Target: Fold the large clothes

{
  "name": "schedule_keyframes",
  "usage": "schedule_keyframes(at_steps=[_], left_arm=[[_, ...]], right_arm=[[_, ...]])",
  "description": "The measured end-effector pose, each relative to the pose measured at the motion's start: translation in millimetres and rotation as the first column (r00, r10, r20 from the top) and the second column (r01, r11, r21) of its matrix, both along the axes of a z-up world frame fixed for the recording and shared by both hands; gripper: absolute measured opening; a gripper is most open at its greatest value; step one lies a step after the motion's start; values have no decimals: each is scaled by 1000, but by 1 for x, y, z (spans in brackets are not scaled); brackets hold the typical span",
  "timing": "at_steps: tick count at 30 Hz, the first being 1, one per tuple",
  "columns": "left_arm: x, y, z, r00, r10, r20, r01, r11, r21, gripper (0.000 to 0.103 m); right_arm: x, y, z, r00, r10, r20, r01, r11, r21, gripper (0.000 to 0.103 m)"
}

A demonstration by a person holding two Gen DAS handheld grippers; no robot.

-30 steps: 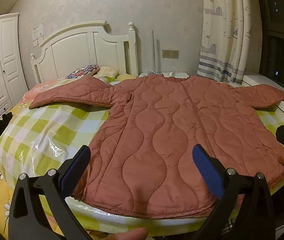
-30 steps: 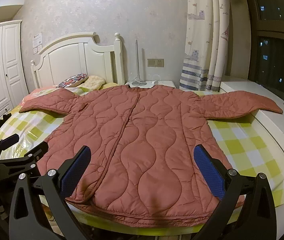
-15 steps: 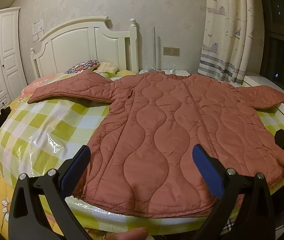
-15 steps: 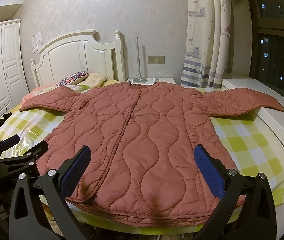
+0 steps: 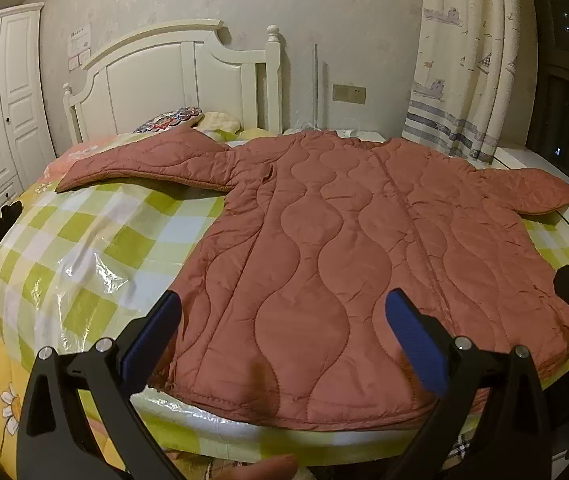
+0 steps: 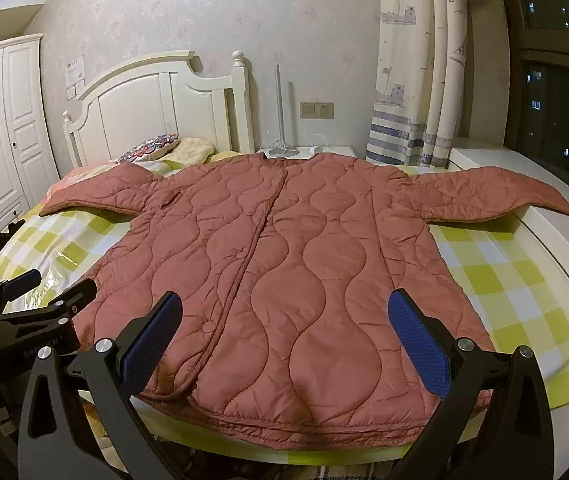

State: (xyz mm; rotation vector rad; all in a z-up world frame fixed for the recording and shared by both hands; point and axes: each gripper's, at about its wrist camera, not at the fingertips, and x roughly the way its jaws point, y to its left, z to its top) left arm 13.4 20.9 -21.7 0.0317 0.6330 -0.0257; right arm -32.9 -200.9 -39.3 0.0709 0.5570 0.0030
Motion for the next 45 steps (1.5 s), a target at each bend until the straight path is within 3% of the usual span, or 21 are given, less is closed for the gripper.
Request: schedule_keyframes(at_steps=[22,45], left_arm=[[6,12,-15,999,13,-46,-14,1000,-13,101],[2,10,-15,999,1,-37,-2,1000,-4,101]], right_arm=[[11,12,-9,999,16,-46,-17,1000,-16,99],[8,15,-7,999,26,-36,-26,999,-22,99]])
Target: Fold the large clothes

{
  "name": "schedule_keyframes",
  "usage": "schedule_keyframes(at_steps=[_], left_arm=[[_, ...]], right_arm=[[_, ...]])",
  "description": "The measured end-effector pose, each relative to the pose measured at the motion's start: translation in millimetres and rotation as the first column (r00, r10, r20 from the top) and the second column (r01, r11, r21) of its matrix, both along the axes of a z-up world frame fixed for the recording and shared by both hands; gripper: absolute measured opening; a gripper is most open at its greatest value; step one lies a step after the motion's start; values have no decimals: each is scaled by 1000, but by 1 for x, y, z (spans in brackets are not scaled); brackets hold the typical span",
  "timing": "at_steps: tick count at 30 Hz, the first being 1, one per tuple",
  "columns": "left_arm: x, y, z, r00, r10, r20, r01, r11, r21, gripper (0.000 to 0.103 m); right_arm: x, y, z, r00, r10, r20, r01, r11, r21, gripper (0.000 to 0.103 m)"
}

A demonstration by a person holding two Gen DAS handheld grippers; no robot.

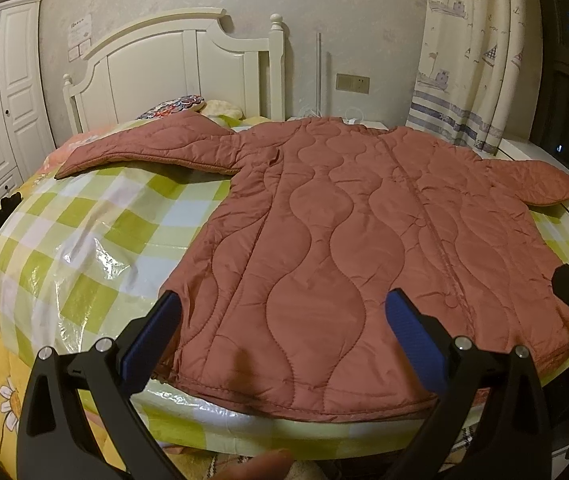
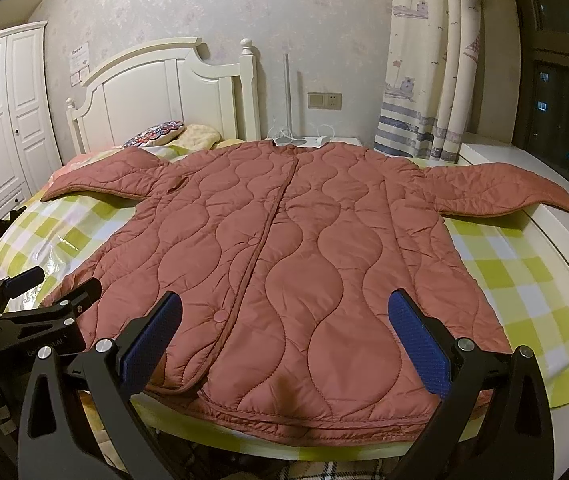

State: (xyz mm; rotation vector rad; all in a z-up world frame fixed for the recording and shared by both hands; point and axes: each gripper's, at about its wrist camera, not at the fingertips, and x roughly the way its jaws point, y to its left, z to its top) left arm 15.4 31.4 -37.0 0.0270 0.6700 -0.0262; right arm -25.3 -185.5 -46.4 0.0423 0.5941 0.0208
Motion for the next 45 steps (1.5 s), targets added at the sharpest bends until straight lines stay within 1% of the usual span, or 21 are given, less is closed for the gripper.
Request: schedule_keyframes(at_steps=[9,14,16,19,21,23,25,27,29,30,31,32,33,34,35,36,39,41,43,44,45], left_arm=[[-3,-6,1,1000,-23,5,23,1000,15,101],[1,-9,-2,999,-28,-20,29,999,17,101],[11,-14,-1,998,-44,-39,46,998,42,101],[42,-33,3,996,-84,-38,89,980,177,101],[80,-46,1,993,-104,-50,114,956,270,101],[117,-50,-3,990,-112,-84,132,946,296,101],[164,-51,-10,987,-106,-125,138,947,291,101],[198,-47,-21,986,-66,-154,107,955,275,101],[223,-41,-38,981,-41,-190,86,969,232,101],[232,-37,-54,976,-36,-214,83,973,214,101],[234,-32,-61,977,-53,-208,89,982,166,101],[235,-23,-60,974,-62,-218,86,991,103,101],[236,-16,-61,971,-65,-228,81,995,62,101],[238,-7,-63,968,-65,-243,71,997,13,101],[241,-5,-65,965,-70,-252,68,998,-17,101],[242,-3,-65,966,-68,-251,64,998,-25,101],[241,-8,-67,967,-59,-249,64,998,11,101],[241,-6,-68,965,-60,-255,61,998,-4,101],[241,-5,-70,965,-62,-255,63,998,-7,101],[241,-6,-68,964,-62,-257,63,998,-6,101],[241,-6,-68,964,-62,-258,63,998,-5,101]], right_arm=[[-4,0,3,1000,2,21,-2,1000,15,98],[-1,-6,-3,1000,-5,7,5,1000,21,99],[4,-8,-4,1000,-7,2,7,1000,8,98],[16,-20,-5,1000,-20,0,20,999,-27,98],[28,-36,-6,998,-56,-17,55,998,-15,98],[45,-68,-6,993,-114,-41,116,992,48,98],[65,-106,-7,982,-175,-69,183,973,140,99],[87,-146,-11,964,-241,-108,260,940,223,99],[116,-195,-17,933,-322,-163,357,888,288,99],[125,-213,-19,916,-359,-177,398,867,301,99],[138,-238,-23,891,-411,-193,453,832,320,98],[149,-259,-26,866,-455,-205,499,800,333,98],[159,-278,-29,842,-495,-215,540,771,339,97],[170,-294,-32,819,-527,-227,574,746,339,97],[180,-306,-35,801,-549,-238,598,728,335,97],[191,-318,-39,784,-569,-247,620,711,331,95],[219,-347,-52,736,-616,-282,677,657,332,95],[230,-357,-60,713,-633,-301,701,637,322,93],[237,-363,-67,693,-649,-314,721,627,295,86],[239,-367,-70,692,-650,-315,722,628,291,84],[242,-369,-71,691,-651,-315,723,631,281,79]])
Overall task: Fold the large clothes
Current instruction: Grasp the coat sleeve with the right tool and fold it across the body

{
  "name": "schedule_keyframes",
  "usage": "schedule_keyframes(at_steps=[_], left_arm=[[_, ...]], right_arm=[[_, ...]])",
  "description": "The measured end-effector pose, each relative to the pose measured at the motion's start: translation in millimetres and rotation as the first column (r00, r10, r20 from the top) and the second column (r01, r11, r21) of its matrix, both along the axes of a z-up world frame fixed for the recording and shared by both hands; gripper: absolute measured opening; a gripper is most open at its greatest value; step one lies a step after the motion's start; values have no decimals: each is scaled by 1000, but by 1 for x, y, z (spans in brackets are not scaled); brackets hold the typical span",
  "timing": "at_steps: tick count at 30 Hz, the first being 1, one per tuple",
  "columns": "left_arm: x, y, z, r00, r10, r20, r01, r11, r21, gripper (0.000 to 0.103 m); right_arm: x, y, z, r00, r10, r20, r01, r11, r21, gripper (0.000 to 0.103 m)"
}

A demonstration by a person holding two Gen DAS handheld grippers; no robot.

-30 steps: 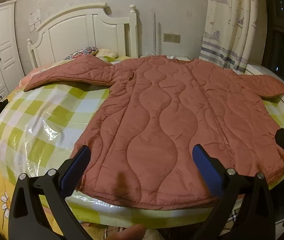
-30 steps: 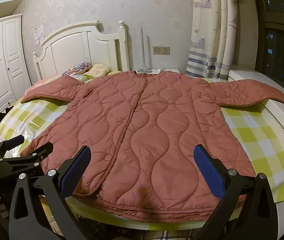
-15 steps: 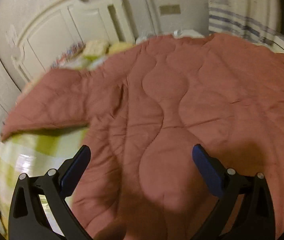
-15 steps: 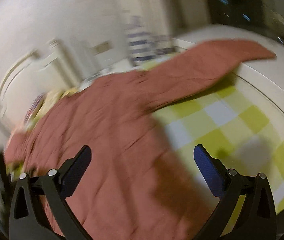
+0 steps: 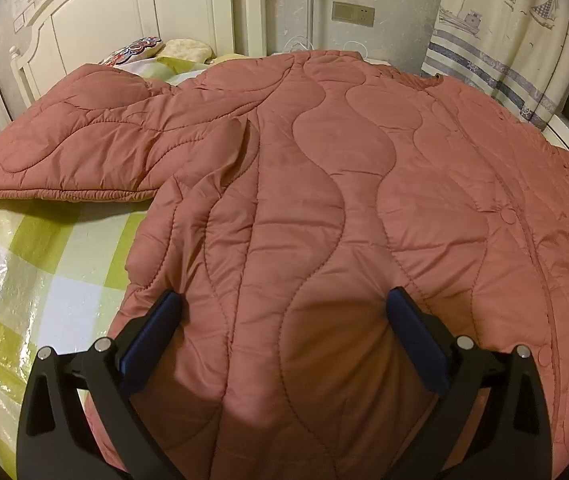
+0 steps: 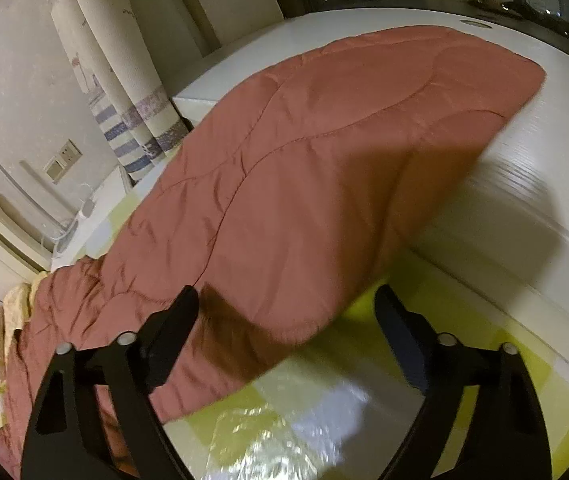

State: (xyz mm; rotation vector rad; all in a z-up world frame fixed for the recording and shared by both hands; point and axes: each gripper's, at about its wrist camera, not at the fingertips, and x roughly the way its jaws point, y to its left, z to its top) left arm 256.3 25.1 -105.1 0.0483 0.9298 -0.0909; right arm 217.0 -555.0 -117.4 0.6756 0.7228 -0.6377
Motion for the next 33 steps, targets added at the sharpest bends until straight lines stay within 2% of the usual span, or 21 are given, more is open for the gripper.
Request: schedule_keyframes(at_steps=[2,4,6,8,10,11,13,14,15,16,17,18,19,20,21,24,27,33], left_arm=[[0,0,1,1000,0,-1,0,1000,0,101],[-1,1,1,1000,-1,-1,1,1000,-1,101],[-1,1,2,1000,-2,2,2,1000,-8,101],[-1,3,2,1000,-2,5,2,1000,-19,101],[-1,3,2,1000,-3,8,3,1000,-24,101],[-1,3,2,1000,-3,8,3,1000,-24,101],[-2,4,2,1000,-3,10,3,1000,-27,101],[-3,5,2,1000,-3,10,4,1000,-28,101],[-3,5,2,1000,-3,10,4,1000,-30,101],[-3,4,2,1000,-4,10,4,1000,-30,101],[-3,5,2,1000,-4,10,4,1000,-30,101],[-3,5,2,1000,-4,10,4,1000,-30,101],[-3,5,2,1000,-4,10,4,1000,-30,101],[-3,5,2,1000,-4,11,4,1000,-31,101],[-3,5,2,1000,-4,11,4,1000,-31,101],[-2,5,2,1000,-4,10,4,1000,-31,101],[-2,5,3,1000,-4,10,4,999,-32,101],[-2,5,3,1000,-4,10,4,999,-32,101]], right_arm=[[9,0,1,1000,10,-4,-10,999,-38,65],[17,3,9,1000,17,-4,-18,995,-101,33],[22,15,29,1000,-8,0,7,974,-227,24],[34,41,52,1000,15,4,-13,935,-356,22],[54,87,76,993,118,-15,-110,865,-489,22],[67,121,85,979,200,-35,-186,815,-548,22],[88,191,92,930,355,-95,-330,695,-639,23],[95,230,89,888,436,-144,-412,617,-670,23],[102,270,80,829,512,-225,-511,530,-677,23],[111,302,66,763,562,-319,-608,457,-649,29],[115,323,53,706,594,-387,-678,408,-611,32],[120,348,31,627,617,-476,-761,356,-542,33],[121,357,18,590,622,-515,-796,341,-500,33],[120,362,5,565,631,-533,-818,344,-460,36],[116,359,-1,578,627,-522,-809,357,-466,41],[91,343,9,597,669,-442,-792,405,-457,70],[72,310,30,622,696,-359,-772,466,-432,71],[31,240,60,740,631,-231,-658,611,-440,70]])
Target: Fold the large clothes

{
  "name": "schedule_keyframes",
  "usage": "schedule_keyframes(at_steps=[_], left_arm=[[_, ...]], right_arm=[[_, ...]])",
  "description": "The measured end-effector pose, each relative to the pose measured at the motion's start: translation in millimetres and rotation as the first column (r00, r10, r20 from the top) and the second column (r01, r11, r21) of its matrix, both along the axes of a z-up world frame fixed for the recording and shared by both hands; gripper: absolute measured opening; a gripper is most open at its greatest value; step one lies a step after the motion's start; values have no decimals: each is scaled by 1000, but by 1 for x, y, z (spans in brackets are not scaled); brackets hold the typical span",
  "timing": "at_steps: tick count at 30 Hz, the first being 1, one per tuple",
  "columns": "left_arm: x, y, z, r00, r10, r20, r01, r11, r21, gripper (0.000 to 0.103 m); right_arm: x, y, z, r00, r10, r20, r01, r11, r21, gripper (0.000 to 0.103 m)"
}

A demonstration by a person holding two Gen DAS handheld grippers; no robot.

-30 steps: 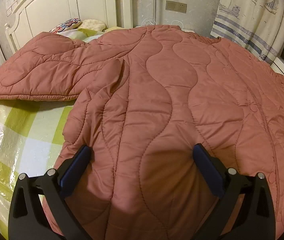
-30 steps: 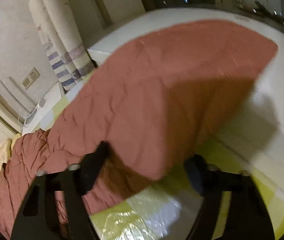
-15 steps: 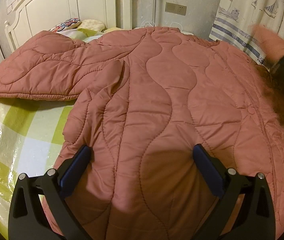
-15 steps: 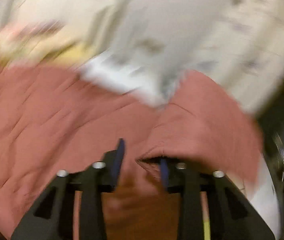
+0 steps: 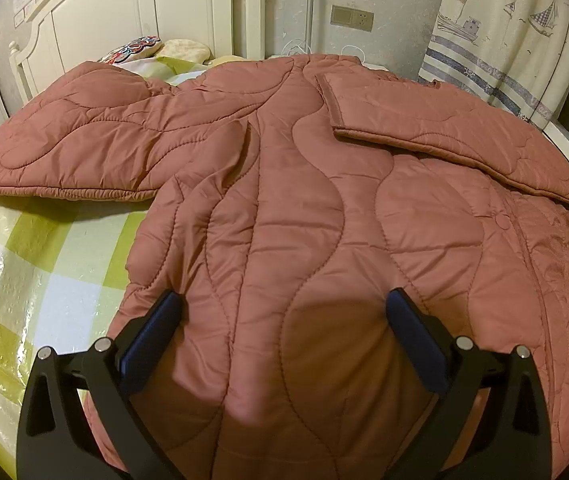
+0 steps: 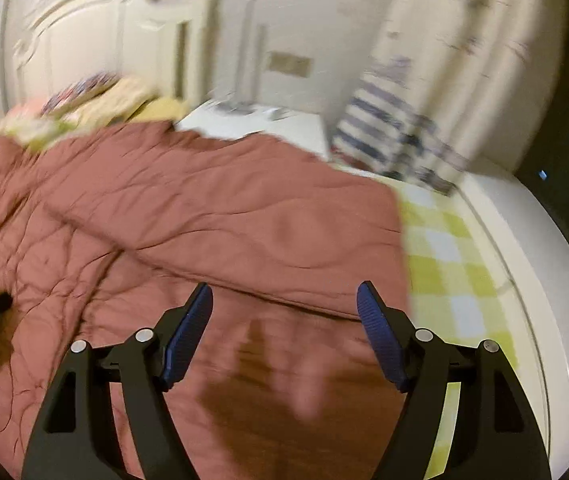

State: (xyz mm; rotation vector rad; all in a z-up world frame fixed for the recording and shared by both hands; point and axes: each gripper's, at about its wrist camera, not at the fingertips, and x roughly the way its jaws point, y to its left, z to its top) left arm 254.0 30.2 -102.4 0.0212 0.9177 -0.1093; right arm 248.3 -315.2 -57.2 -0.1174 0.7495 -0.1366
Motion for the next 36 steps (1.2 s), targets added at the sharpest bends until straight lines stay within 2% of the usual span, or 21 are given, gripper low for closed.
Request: schedule_keyframes(at_steps=[3,5,8,9,12,15,17,21,23,27,29,30,31,32,33,34,36], left_arm=[[0,0,0,1000,0,0,0,1000,0,101],[0,0,0,1000,0,0,0,1000,-1,101],[0,0,0,1000,0,0,0,1000,1,101],[1,0,0,1000,0,0,0,1000,2,101],[0,1,1,1000,0,3,0,1000,-9,101],[-2,12,5,1000,14,23,-12,997,-83,101],[-2,22,6,999,32,25,-28,989,-144,101],[-1,23,6,999,30,26,-26,990,-138,101],[0,22,7,999,26,24,-23,991,-128,101],[-1,21,7,999,25,24,-21,991,-131,101],[-1,22,7,999,25,25,-21,991,-130,101],[-1,21,7,999,25,25,-21,992,-128,101],[0,21,7,999,25,25,-21,991,-129,101],[-1,21,7,999,25,25,-21,991,-130,101],[0,22,7,999,25,25,-21,991,-130,101],[0,21,7,999,25,25,-21,991,-129,101],[-1,21,7,999,25,25,-21,991,-129,101]], right_arm=[[-24,-24,8,997,-64,49,60,995,75,70],[-31,-34,7,993,-103,63,98,992,80,70],[-25,-49,3,984,-171,46,164,979,117,67],[-17,-46,3,986,-164,38,158,979,128,67],[4,-10,2,998,-47,39,43,992,116,67],[36,55,-10,991,131,11,-131,991,34,67],[56,83,-22,981,190,-36,-190,982,3,67],[83,109,-51,960,250,-124,-252,968,0,67],[81,114,-58,959,258,-119,-264,964,-37,67],[73,106,-52,960,262,-93,-262,965,14,65],[73,107,-55,961,257,-103,-263,964,-43,63],[75,107,-56,961,252,-109,-260,964,-62,58],[77,109,-56,960,260,-107,-268,961,-69,46],[77,111,-55,954,280,-104,-288,955,-74,40],[77,116,-56,950,293,-107,-304,947,-101,28],[76,120,-56,945,306,-112,-320,939,-131,21],[69,126,-56,936,333,-110,-349,918,-187,13]])
